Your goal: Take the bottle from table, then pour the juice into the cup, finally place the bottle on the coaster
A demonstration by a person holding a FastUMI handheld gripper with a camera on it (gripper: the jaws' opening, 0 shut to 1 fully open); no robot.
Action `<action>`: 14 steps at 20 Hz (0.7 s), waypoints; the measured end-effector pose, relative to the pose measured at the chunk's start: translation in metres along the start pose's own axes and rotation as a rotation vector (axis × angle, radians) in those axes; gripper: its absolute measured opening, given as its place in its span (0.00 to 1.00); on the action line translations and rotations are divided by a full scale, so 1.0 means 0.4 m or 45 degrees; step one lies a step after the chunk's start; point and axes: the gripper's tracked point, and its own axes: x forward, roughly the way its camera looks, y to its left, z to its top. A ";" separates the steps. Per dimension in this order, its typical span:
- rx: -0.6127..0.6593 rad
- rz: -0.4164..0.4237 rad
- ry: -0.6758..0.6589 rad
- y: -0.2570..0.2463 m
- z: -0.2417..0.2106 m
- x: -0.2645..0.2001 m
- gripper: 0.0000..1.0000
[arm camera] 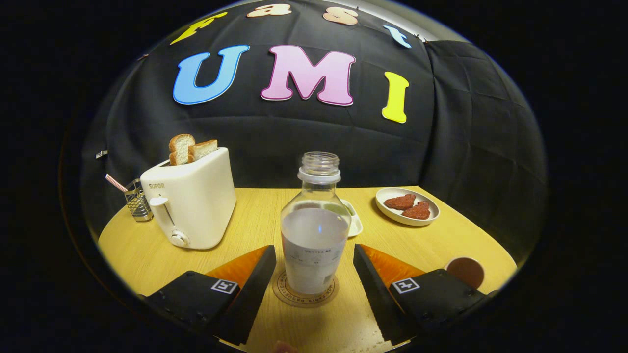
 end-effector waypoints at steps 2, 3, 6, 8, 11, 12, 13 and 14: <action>0.009 -0.001 -0.007 -0.012 0.020 -0.040 0.97; 0.013 0.002 -0.017 -0.016 0.034 -0.063 0.97; 0.048 -0.024 -0.013 -0.053 0.065 -0.139 0.97; 0.095 -0.032 -0.020 -0.077 0.091 -0.201 0.97; 0.111 -0.042 -0.068 -0.117 0.143 -0.302 0.97; 0.121 -0.033 -0.095 -0.126 0.167 -0.337 0.97; 0.131 -0.011 -0.122 -0.125 0.190 -0.369 0.97; 0.137 -0.007 -0.145 -0.133 0.209 -0.404 0.98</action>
